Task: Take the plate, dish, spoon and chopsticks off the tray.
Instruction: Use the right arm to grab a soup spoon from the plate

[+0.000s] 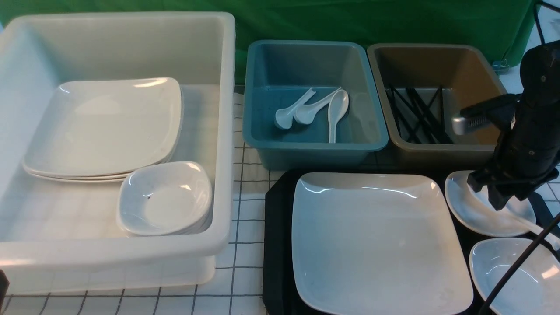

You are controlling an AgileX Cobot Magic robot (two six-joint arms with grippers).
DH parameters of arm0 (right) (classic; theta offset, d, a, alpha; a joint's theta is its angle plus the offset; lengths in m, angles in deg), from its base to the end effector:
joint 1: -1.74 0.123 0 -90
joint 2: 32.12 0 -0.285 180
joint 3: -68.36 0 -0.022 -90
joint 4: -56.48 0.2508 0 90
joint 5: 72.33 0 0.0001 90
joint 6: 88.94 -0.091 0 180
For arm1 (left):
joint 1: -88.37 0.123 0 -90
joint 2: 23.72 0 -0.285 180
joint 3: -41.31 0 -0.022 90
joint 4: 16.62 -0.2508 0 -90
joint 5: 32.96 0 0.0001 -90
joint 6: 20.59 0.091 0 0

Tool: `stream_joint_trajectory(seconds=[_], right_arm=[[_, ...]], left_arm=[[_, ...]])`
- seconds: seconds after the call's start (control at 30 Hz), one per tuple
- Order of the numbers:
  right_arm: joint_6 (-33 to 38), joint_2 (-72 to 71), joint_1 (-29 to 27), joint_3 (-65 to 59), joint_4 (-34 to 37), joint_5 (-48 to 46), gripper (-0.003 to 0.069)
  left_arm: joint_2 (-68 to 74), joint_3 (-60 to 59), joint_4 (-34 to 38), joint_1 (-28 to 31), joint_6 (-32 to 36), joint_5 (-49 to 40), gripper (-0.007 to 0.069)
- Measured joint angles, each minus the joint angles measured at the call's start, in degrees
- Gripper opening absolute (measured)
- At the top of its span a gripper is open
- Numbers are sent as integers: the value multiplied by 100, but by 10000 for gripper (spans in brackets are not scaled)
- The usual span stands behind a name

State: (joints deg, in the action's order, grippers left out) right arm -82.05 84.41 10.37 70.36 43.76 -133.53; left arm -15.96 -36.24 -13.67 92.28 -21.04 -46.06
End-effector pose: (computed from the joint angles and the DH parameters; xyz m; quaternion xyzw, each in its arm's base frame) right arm 0.3705 0.0385 0.2049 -0.1834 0.9773 -0.0984 0.0385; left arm 0.0557 0.0027 0.1905 -0.0439 0.7557 -0.0011 0.6535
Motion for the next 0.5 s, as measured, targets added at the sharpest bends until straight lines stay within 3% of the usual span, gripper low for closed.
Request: stream_joint_trajectory(seconds=[0.17, 0.5], right_arm=[[63, 321, 0, 0, -420, 13, 339], [70, 653, 0, 0, -470, 109, 339]], left_arm=[[0, 0, 0, 0, 14, 0, 5], [0, 0, 0, 0, 14, 0, 5]])
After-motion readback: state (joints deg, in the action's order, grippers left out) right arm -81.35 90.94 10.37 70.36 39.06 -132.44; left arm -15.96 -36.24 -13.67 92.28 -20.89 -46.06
